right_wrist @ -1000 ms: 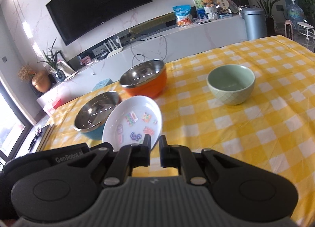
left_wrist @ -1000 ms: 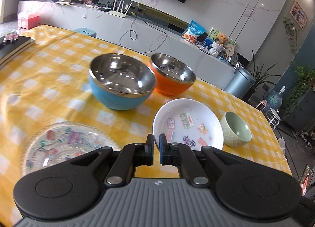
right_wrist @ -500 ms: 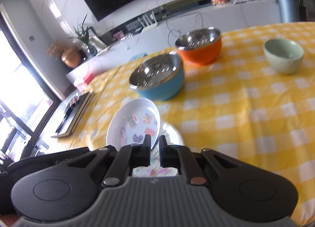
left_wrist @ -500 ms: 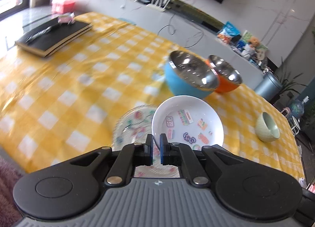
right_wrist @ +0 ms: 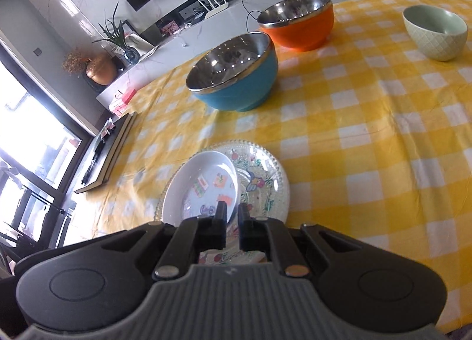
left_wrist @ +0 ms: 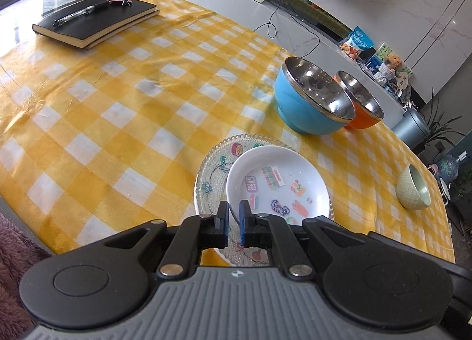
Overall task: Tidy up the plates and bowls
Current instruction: 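Carry the sticker plate and lower it onto the glass plate, then open both grippers to release the sticker plate rim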
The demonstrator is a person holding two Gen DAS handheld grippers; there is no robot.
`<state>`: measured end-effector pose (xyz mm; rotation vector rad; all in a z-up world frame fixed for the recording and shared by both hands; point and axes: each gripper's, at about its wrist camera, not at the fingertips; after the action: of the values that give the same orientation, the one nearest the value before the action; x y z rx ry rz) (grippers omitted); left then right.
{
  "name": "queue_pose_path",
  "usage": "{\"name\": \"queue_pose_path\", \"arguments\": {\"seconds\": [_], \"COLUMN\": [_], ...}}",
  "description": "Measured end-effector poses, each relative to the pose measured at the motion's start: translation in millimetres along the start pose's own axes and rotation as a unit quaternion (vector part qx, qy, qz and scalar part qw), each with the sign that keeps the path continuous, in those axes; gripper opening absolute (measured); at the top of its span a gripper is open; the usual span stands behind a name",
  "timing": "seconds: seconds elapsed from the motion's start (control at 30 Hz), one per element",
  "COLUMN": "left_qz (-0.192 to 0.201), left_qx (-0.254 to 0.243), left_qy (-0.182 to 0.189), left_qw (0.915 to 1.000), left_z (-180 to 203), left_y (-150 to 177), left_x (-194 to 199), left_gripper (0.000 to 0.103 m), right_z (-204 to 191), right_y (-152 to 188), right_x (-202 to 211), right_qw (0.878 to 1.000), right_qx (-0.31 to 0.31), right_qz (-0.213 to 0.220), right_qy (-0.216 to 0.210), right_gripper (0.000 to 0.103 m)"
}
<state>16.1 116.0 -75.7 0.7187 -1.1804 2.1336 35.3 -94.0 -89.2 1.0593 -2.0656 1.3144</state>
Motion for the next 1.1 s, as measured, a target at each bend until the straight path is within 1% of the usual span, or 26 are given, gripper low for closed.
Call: {"name": "queue_pose_path", "arguments": {"seconds": [0.13,0.27,0.53,0.63,0.8,0.83,0.87,0.97,1.1], "left_qz": [0.0,0.001,-0.002,-0.002,-0.003,-0.002,-0.002,0.003,0.008], "left_qx": [-0.007,-0.015,-0.012,-0.02,-0.018,-0.018,-0.023,-0.037,-0.041], "left_qy": [-0.001,-0.009,-0.005,-0.01,-0.01,-0.012,-0.013,-0.019,-0.027], "left_qw": [1.0,0.9999,0.9999,0.9998,0.9998,0.9998,0.9997,0.9991,0.9987], "left_z": [2,5,5,5,4,5,6,9,9], "left_y": [1,1,1,1,2,1,1,0,-3], "left_x": [-2,-3,-5,-5,-5,-5,-4,-2,0], "left_gripper": [0.006,0.006,0.008,0.013,0.019,0.021,0.023,0.026,0.03], "right_z": [0,2,3,2,0,0,0,-1,-2], "right_y": [0,1,0,0,2,2,2,1,0], "right_x": [-4,-7,-8,-8,-7,-7,-6,-2,2], "right_qw": [1.0,1.0,1.0,1.0,1.0,1.0,1.0,0.999,0.999], "right_qx": [0.003,-0.001,0.0,0.005,0.016,0.017,0.018,0.026,0.037], "right_qz": [-0.005,-0.013,-0.015,-0.013,-0.006,-0.005,-0.002,0.008,0.017], "right_qy": [0.009,0.008,0.012,0.013,0.016,0.017,0.017,0.019,0.026], "right_gripper": [0.005,0.005,0.005,0.007,0.01,0.011,0.016,0.024,0.027]}}
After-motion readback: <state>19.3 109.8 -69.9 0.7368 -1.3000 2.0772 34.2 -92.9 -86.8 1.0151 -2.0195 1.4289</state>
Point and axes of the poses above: each gripper's, at about its wrist camera, not at the fingertips, and x roughly against the way its jaws point, z to its right, y to its underside, and after that the axes turned 6 degrees about y, right-handed
